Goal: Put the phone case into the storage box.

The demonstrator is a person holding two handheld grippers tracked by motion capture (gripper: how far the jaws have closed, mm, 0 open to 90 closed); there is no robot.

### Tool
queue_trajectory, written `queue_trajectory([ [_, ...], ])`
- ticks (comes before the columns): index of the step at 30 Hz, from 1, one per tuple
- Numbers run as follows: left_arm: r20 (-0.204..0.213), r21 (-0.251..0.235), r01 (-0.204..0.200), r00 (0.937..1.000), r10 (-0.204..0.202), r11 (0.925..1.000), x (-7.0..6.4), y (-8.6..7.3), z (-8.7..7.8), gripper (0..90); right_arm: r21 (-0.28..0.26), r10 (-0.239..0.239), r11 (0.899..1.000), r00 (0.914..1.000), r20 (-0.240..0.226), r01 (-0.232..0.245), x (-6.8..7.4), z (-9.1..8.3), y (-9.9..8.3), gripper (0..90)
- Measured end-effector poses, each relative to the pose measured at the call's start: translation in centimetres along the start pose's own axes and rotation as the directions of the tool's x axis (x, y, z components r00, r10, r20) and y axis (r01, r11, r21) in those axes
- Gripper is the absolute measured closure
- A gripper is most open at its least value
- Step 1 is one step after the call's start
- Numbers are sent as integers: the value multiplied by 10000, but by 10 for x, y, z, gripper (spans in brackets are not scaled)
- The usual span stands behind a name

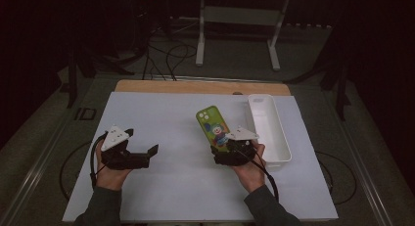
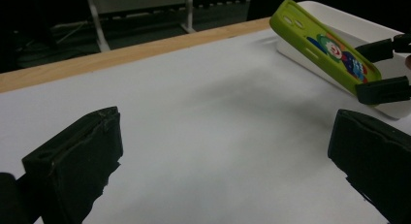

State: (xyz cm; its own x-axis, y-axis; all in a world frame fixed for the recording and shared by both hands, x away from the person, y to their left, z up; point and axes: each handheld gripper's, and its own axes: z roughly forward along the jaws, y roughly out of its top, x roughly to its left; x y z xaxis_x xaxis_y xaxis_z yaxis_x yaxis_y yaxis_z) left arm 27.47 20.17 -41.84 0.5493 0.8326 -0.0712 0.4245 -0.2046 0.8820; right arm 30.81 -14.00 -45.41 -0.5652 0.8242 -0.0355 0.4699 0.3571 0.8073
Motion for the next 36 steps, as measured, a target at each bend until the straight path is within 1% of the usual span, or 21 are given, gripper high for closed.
queue_trajectory([
  [4, 108, 178, -41, 9999, 39, 9998, -3, 5, 5, 0, -125, 38, 9999, 10000, 33, -38, 0, -1, 1, 156],
  [10, 248, 250, -125, 9996, 119, 9996, -7, 12, 14, 0, -379, 113, 9992, 9999, 35, -111, 0, -4, 2, 156],
  [14, 296, 298, -305, 9991, 297, 9991, -12, 17, 19, 0, -503, 179, 9986, 9998, 74, -175, 0, -5, 3, 156],
  [28, 554, 319, -605, 9967, 587, 9977, -25, 38, 34, 0, -800, 349, 9962, 9993, 141, -336, 1, -9, 7, 156],
  [36, 669, 347, -717, 9954, 693, 9968, -30, 46, 43, 0, -967, 291, 9949, 9994, 208, -270, 2, -11, 10, 156],
])
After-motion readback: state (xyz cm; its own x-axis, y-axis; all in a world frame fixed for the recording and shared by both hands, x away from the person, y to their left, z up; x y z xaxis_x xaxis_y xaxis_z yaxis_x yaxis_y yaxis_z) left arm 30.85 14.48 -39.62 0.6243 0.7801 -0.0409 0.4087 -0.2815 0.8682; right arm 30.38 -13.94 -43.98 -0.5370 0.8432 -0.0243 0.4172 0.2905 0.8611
